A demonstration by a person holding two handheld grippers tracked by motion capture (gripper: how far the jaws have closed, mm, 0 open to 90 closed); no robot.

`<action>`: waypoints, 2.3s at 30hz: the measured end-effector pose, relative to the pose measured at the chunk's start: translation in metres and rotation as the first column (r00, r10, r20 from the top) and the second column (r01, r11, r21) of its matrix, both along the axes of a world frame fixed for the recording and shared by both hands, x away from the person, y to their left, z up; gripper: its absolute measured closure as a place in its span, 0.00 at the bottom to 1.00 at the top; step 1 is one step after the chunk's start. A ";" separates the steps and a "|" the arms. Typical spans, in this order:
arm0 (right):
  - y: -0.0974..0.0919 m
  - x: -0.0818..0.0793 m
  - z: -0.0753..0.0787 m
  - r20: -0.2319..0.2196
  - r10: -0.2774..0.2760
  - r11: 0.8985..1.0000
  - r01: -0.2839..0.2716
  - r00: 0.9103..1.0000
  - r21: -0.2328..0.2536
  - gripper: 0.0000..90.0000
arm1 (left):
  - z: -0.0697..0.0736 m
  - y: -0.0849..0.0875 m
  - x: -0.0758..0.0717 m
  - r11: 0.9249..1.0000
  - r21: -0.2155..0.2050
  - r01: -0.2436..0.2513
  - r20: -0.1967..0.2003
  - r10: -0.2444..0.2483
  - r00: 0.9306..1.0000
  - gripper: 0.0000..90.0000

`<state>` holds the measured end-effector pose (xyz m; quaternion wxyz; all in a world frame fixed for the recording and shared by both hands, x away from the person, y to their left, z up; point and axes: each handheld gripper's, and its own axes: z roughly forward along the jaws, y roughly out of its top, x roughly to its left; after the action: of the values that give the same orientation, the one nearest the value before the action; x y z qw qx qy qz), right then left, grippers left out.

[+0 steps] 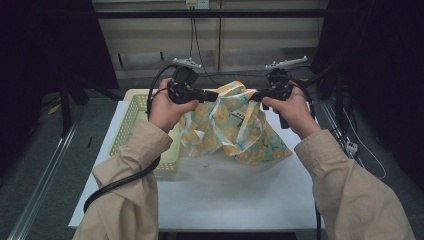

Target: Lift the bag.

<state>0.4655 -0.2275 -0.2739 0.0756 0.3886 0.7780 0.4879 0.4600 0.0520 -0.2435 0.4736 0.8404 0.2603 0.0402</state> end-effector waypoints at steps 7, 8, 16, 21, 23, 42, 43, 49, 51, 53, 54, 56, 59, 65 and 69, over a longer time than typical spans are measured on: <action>0.008 -0.010 -0.004 -0.014 0.044 0.999 -0.044 0.999 0.004 0.91 | -0.006 0.002 -0.011 1.000 0.019 0.014 -0.008 -0.014 1.000 1.00; 0.008 -0.011 -0.003 -0.009 0.045 0.999 -0.045 0.999 0.008 0.87 | -0.007 0.002 -0.011 1.000 0.019 0.012 -0.008 -0.012 1.000 1.00; 0.009 -0.019 0.003 -0.028 0.053 0.999 -0.053 0.998 0.010 0.41 | -0.005 0.004 -0.010 0.997 0.074 -0.031 -0.016 0.032 0.999 0.53; 0.009 -0.019 0.006 -0.027 0.055 0.998 -0.055 0.998 0.014 0.29 | -0.008 0.006 -0.007 0.994 0.074 -0.078 -0.024 0.080 0.996 0.26; 0.010 -0.020 0.008 -0.023 0.066 0.997 -0.065 0.998 0.030 0.28 | -0.011 0.008 -0.006 0.993 0.089 -0.081 -0.024 0.083 0.996 0.24; 0.004 -0.036 0.013 -0.015 0.085 0.996 -0.086 0.996 -0.034 0.18 | -0.024 0.030 -0.010 0.991 0.106 -0.085 -0.015 0.087 0.996 0.11; 0.002 -0.036 0.012 -0.020 0.100 0.995 -0.101 0.995 -0.028 0.18 | -0.025 0.032 -0.011 0.991 0.102 -0.083 -0.019 0.085 0.996 0.10; -0.018 -0.041 -0.001 -0.016 0.100 0.994 -0.101 0.995 -0.049 0.15 | -0.026 0.045 -0.021 0.993 0.097 -0.062 -0.006 0.063 0.998 0.07; -0.023 -0.043 -0.006 -0.021 0.100 0.993 -0.101 0.995 -0.060 0.14 | -0.028 0.049 -0.025 0.993 0.103 -0.062 -0.005 0.063 0.998 0.07; -0.027 -0.046 -0.011 -0.019 0.098 0.992 -0.099 0.995 -0.076 0.14 | -0.031 0.053 -0.029 0.993 0.100 -0.056 -0.006 0.057 0.998 0.07; -0.029 -0.047 -0.014 -0.019 0.097 0.992 -0.098 0.995 -0.076 0.14 | -0.032 0.055 -0.031 0.993 0.100 -0.056 -0.006 0.057 0.998 0.07; -0.034 -0.050 -0.021 -0.018 0.090 0.993 -0.091 0.996 -0.079 0.14 | -0.035 0.059 -0.034 0.993 0.104 -0.053 -0.011 0.054 0.998 0.07; -0.040 -0.055 -0.029 -0.019 0.085 0.992 -0.086 0.996 -0.094 0.14 | -0.040 0.067 -0.037 0.994 0.095 -0.051 -0.023 0.054 0.998 0.07; -0.046 -0.064 -0.040 -0.013 0.081 0.990 -0.082 0.997 -0.115 0.14 | -0.048 0.077 -0.047 0.994 0.094 -0.053 -0.015 0.055 0.998 0.07; -0.046 -0.070 -0.047 -0.008 0.090 0.986 -0.090 0.996 -0.140 0.13 | -0.055 0.083 -0.055 0.992 0.111 -0.063 -0.001 0.063 0.998 0.08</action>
<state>0.3952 -0.2734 -0.3211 0.0803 0.3471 0.8272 0.4345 0.4045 0.1354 -0.2981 0.4240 0.8570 0.2852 0.0676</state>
